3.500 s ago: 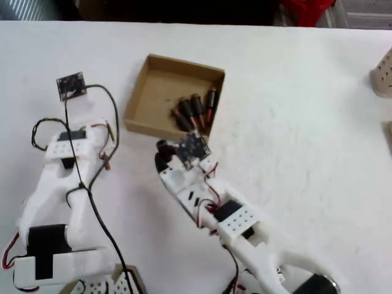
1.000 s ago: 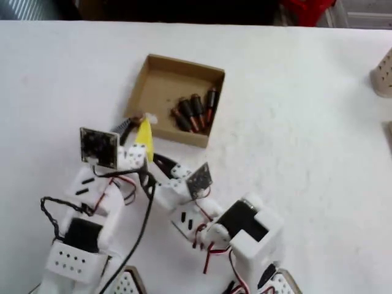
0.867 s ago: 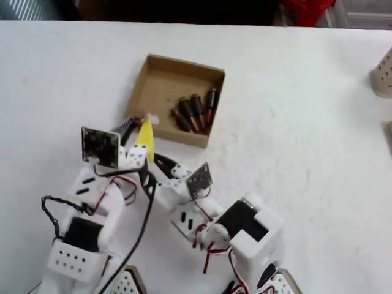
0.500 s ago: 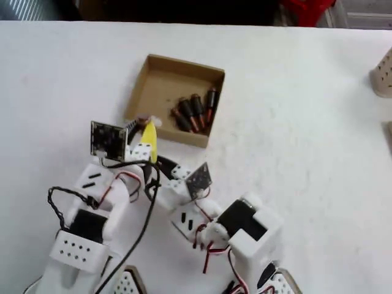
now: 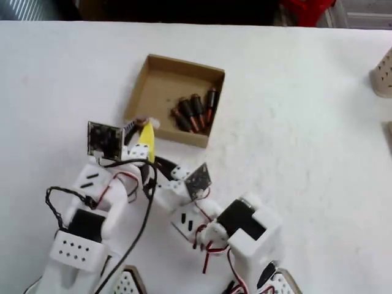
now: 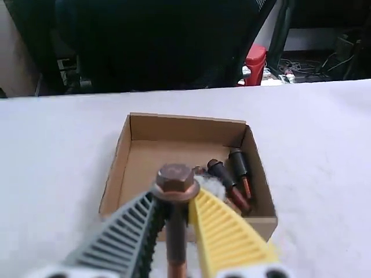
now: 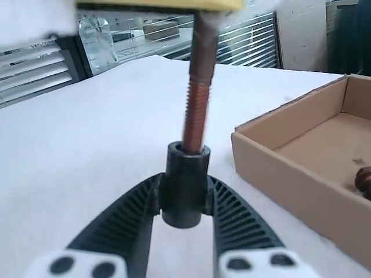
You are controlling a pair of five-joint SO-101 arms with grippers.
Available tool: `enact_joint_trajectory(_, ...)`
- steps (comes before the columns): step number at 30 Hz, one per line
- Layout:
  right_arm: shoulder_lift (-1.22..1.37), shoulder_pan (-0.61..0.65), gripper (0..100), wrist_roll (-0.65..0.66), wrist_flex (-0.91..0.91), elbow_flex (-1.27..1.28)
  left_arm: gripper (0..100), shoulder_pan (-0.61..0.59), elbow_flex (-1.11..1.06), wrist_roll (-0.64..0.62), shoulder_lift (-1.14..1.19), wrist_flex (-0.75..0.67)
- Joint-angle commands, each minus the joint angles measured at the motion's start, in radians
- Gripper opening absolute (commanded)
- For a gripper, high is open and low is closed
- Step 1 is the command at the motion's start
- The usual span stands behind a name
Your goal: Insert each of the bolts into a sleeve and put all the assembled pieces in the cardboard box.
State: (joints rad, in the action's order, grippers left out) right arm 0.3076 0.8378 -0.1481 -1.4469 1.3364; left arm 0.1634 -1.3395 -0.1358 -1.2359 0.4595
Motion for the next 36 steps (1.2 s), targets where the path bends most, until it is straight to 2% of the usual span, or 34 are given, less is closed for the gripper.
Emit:
enact_joint_trajectory(1,-0.015,-0.001,1.6,-0.009,0.001,-0.005,2,-0.015,0.009,0.008,0.002,0.008)
enact_joint_trajectory(17,-0.016,-0.002,1.6,-0.009,-0.001,-0.005,3,-0.005,0.008,0.008,0.005,0.051)
enact_joint_trajectory(19,-0.016,-0.002,1.6,-0.009,-0.001,-0.005,7,-0.005,0.009,0.008,0.005,0.077)
enact_joint_trajectory(24,-0.018,-0.002,1.6,-0.009,-0.001,-0.005,28,0.004,0.014,0.009,0.002,0.215)
enact_joint_trajectory(26,-0.018,-0.002,1.6,-0.009,-0.001,-0.005,33,0.005,0.014,0.008,0.002,0.255)
enact_joint_trajectory(36,-0.018,-0.002,1.6,-0.009,-0.001,-0.005,31,0.005,0.014,0.011,0.001,0.299)
